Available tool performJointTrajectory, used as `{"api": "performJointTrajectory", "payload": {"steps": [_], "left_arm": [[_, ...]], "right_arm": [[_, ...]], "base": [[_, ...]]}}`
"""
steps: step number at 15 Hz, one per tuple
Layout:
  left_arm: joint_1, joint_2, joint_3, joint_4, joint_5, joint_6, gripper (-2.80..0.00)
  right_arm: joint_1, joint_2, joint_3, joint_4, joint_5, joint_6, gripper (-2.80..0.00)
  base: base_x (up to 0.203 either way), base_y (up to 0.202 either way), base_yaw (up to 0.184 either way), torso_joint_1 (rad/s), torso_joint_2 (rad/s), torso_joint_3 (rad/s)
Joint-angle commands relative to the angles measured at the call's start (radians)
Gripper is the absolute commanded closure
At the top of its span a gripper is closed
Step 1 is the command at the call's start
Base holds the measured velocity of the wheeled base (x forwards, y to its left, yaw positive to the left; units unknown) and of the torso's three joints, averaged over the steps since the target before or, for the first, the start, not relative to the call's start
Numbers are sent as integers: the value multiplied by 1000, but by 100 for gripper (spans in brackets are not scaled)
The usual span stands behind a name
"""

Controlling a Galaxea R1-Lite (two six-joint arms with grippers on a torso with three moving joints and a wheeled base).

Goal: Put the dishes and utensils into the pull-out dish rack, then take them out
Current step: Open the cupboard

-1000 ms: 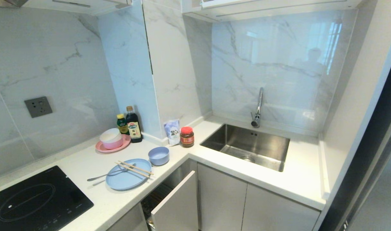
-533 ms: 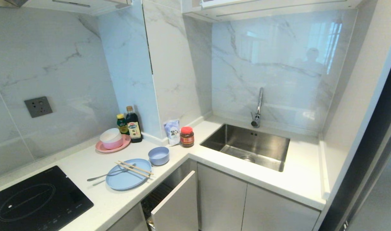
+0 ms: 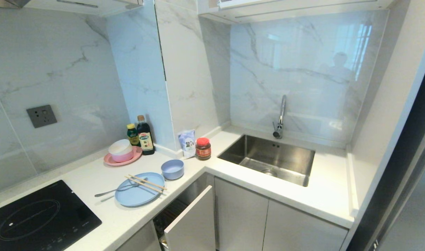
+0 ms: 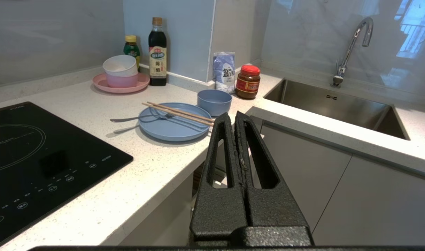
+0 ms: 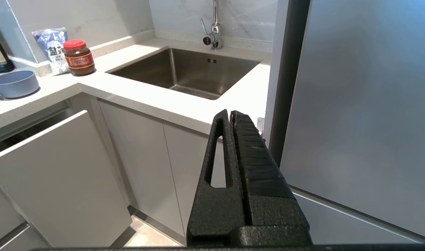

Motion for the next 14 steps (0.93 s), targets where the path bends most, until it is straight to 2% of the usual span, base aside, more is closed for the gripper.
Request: {"api": "performJointTrajectory", "payload": {"steps": [1, 6, 14], "left_arm": [[0, 1, 25, -1, 1, -1, 0], [0, 1, 25, -1, 1, -1, 0], [1, 1, 25, -1, 1, -1, 0]], "right_arm": [[0, -4, 2, 0, 0, 0, 0], [0, -4, 2, 0, 0, 0, 0], [0, -3, 2, 0, 0, 0, 0]], "base": [[0, 0, 0, 0, 0, 0], [0, 0, 0, -14, 21, 9], [0, 0, 0, -142, 304, 148]]}}
